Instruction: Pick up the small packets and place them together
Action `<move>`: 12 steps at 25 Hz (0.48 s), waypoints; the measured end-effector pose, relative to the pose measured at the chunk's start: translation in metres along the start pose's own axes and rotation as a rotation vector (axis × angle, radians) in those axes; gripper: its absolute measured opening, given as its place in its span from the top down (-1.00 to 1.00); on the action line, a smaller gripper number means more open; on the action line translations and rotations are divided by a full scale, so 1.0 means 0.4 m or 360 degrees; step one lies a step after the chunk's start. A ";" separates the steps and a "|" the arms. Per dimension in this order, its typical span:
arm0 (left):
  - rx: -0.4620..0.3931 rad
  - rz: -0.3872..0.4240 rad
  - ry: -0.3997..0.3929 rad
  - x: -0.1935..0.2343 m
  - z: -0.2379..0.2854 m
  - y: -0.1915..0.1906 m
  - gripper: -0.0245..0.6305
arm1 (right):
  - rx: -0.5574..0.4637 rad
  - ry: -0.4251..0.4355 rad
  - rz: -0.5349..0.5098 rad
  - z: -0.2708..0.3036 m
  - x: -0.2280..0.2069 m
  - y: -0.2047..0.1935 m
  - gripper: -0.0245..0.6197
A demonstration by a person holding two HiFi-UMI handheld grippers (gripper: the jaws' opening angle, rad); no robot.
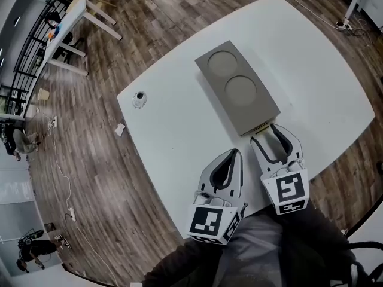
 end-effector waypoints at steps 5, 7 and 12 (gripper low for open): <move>-0.0001 -0.0038 0.0040 0.028 0.004 0.006 0.92 | 0.0117 0.0000 0.0007 0.035 0.000 -0.016 0.24; 0.0007 -0.0055 0.0047 0.034 0.007 0.008 0.92 | 0.0153 -0.0017 -0.0005 0.041 -0.002 -0.015 0.25; 0.0032 -0.0091 0.0043 0.034 0.014 -0.001 0.92 | 0.0178 -0.0067 0.0012 0.045 -0.018 -0.019 0.33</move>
Point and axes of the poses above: the fingertips, and each gripper's own axes: z forward along the fingers, x to its left, y out of its top, the point moved 1 cm from there along -z, backward along the fingers, and after that the axes turned 1 degree about x, right-handed, at the moved point
